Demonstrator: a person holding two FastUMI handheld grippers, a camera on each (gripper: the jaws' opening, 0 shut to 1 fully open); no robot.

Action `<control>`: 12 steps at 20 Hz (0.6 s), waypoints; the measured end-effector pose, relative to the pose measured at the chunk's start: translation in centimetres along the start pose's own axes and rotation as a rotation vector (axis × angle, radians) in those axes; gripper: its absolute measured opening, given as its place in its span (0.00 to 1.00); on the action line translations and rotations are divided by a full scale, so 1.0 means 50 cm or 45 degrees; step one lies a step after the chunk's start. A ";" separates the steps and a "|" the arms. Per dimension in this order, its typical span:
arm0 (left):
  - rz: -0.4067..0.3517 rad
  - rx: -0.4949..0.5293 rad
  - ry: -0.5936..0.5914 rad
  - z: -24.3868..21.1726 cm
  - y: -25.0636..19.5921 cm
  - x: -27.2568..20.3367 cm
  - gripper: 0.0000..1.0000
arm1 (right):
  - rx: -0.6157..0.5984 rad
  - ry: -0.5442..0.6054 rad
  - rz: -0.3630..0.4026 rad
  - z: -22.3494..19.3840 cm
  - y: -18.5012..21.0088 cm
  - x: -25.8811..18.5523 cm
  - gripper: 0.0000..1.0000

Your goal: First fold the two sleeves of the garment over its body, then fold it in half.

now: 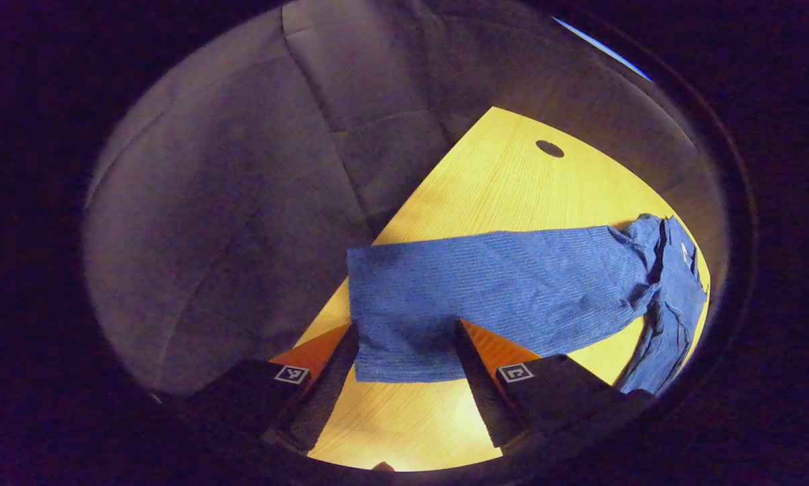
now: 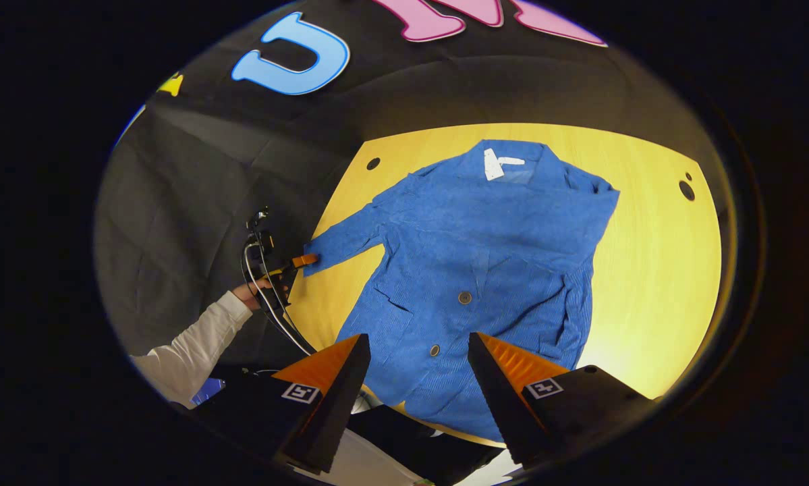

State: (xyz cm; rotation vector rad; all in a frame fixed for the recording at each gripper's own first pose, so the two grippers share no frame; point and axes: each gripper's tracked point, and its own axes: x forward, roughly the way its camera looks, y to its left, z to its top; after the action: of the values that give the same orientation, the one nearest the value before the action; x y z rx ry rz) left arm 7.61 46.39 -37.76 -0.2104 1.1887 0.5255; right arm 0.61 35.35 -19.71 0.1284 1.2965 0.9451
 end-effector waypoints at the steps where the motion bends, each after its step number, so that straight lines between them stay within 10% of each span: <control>1: -0.005 0.006 -0.012 0.019 0.006 -0.005 0.82 | 0.010 -0.002 0.006 -0.009 0.003 -0.002 0.94; 7: -0.052 0.136 0.070 0.010 -0.001 -0.007 0.82 | 0.047 0.033 0.037 -0.051 0.026 -0.001 0.94; 10: -0.063 0.164 0.074 0.028 -0.010 -0.007 0.10 | 0.098 0.026 0.042 -0.065 0.010 -0.012 0.94; 12: -0.052 0.193 0.084 0.028 -0.007 -0.013 0.00 | 0.118 0.030 0.027 -0.077 -0.014 -0.020 0.94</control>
State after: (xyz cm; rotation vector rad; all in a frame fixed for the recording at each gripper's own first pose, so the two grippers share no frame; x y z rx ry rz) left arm 8.79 46.49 -36.70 -0.1231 1.2802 0.3934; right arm -2.29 32.65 -20.60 0.2039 1.3634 0.9068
